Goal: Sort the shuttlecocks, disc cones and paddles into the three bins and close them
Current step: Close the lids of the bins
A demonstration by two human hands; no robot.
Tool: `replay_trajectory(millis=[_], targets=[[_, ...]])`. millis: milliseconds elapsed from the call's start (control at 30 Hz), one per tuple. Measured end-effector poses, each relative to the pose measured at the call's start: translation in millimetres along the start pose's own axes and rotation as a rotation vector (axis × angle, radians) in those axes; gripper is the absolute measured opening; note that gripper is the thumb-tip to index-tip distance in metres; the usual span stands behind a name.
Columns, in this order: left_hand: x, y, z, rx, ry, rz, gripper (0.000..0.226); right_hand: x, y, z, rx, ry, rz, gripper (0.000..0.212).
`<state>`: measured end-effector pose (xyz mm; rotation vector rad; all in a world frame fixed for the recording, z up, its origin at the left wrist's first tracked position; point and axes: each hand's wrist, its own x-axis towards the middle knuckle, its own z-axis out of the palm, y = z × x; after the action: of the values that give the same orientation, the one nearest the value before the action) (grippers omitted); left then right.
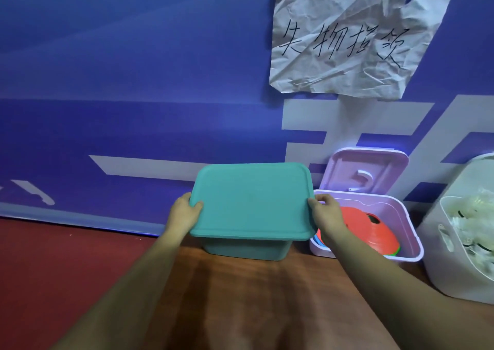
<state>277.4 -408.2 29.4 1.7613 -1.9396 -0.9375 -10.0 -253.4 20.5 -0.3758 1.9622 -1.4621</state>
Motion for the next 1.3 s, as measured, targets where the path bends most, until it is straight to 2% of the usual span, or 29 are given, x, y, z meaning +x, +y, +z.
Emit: replay_trajectory(millis=[133, 300, 367, 567, 733, 833, 1033, 1200, 1300], targets=[[31, -22, 20, 0.079, -0.027, -0.01, 0.035, 19, 16, 13, -0.482, 0.003, -0.14, 0.031], [53, -24, 39, 0.207, 0.005, -0.02, 0.05, 42, 32, 30, -0.77, 0.002, -0.212, 0.032], [61, -25, 41, 0.241, 0.049, -0.006, 0.048, 47, 37, 38, -0.79, 0.012, -0.234, 0.028], [75, -31, 42, 0.105, 0.085, -0.026, 0.037, 48, 46, 55, -0.805, 0.044, -0.221, 0.024], [73, -43, 40, 0.1, 0.029, -0.018, 0.039, 35, 43, 59, -0.844, 0.053, -0.241, 0.021], [72, -46, 41, 0.05, 0.042, -0.02, 0.037, 31, 40, 59, -0.888, 0.015, -0.257, 0.019], [70, -52, 47, 0.022, 0.084, 0.005, 0.035, 34, 42, 58, -0.779, 0.042, -0.17, 0.021], [64, -59, 50, 0.012, 0.118, 0.027, 0.04, 32, 42, 53, -0.795, 0.019, -0.099, 0.021], [62, -57, 50, -0.008, 0.106, 0.017, 0.04, 28, 43, 54, -0.8, -0.025, -0.14, 0.021]])
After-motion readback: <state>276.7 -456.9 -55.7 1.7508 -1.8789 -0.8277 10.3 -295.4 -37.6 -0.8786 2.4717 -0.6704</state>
